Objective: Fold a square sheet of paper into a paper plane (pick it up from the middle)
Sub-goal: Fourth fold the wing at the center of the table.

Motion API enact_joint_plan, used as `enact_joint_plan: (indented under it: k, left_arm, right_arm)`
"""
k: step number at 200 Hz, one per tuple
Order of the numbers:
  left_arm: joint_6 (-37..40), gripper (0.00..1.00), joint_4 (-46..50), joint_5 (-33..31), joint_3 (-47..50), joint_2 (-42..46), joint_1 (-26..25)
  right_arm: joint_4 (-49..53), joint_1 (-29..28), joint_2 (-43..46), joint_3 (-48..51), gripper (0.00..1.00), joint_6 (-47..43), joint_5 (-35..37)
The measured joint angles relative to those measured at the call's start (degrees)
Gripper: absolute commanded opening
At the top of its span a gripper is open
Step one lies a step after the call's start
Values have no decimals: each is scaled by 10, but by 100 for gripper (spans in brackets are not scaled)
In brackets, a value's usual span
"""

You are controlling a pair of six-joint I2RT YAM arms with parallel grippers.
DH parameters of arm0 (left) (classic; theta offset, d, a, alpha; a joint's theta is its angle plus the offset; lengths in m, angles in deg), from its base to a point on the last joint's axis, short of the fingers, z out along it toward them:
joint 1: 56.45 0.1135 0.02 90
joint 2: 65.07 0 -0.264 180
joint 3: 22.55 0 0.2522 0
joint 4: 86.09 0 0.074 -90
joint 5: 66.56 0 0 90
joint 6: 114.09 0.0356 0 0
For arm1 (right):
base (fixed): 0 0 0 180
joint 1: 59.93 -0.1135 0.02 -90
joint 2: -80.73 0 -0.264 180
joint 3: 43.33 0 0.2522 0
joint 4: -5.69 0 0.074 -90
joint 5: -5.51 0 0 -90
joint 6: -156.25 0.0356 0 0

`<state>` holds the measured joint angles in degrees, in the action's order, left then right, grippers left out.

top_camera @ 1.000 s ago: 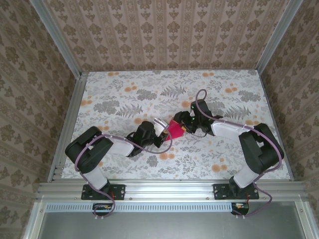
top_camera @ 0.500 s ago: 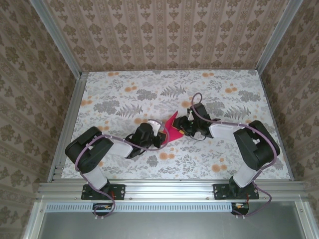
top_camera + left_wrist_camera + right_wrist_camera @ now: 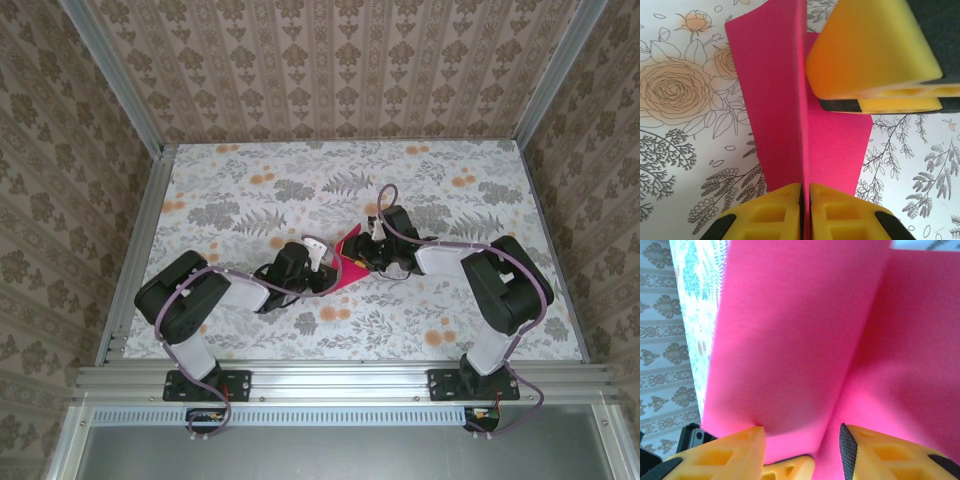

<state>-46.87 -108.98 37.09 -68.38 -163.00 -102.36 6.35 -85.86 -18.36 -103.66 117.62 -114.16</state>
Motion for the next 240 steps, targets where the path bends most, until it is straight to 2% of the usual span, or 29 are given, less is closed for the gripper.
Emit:
enact_joint_plan:
  k: [80,151,187,240]
  left_arm:
    - [-8,12,29,31,-22,-19,3]
    - [-38,12,42,54,-32,-26,17]
    - [-45,12,47,61,-35,-27,21]
    - [-47,12,47,76,-40,-36,23]
  right_arm:
    - [-44,2,-10,22,47,-7,-16]
    - [11,3,-12,20,55,-20,23]
    - [18,3,-19,8,60,-20,23]
    - [33,3,-24,-5,63,-20,26]
